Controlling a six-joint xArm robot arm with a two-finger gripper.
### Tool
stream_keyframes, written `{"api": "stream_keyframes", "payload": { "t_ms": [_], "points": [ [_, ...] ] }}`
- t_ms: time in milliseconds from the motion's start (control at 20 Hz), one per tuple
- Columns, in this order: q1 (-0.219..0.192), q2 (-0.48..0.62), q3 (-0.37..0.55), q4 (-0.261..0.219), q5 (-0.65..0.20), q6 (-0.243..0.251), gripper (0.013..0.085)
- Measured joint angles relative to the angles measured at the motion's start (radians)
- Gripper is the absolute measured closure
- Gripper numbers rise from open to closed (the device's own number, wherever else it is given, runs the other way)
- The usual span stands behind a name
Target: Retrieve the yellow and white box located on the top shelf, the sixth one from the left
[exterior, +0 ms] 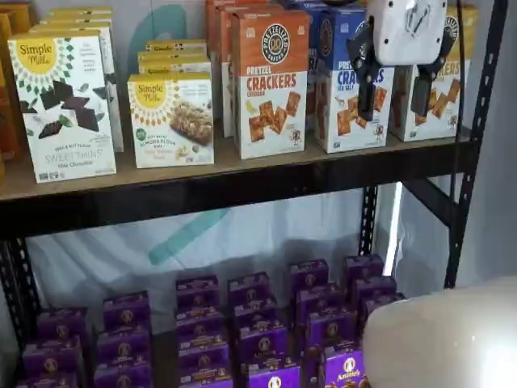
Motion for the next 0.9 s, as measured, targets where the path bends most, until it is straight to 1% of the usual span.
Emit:
{"api": "stream_keyframes", "payload": {
  "t_ms": [150,350,550,700,850,900],
  "points": [
    [-0.027,-0.030,0.027,0.029,-0.049,-0.015,0.0130],
    [-0.032,-0.029,0.030,0.040,-0.052,-0.018,0.0130],
    [-0.037,-0.029,0.037,0.039,-0.061,-0.024,0.0130],
    [-0.051,-0.028,0.043,0.022,-0.084,-0.044,0.0130],
    [-0.070,-0.022,0.051,-0.014,-0.120,-0.074,0.0130],
    [-0.078,-0.018,0.054,-0.034,-0.141,-0.089,0.0130]
  ]
}}
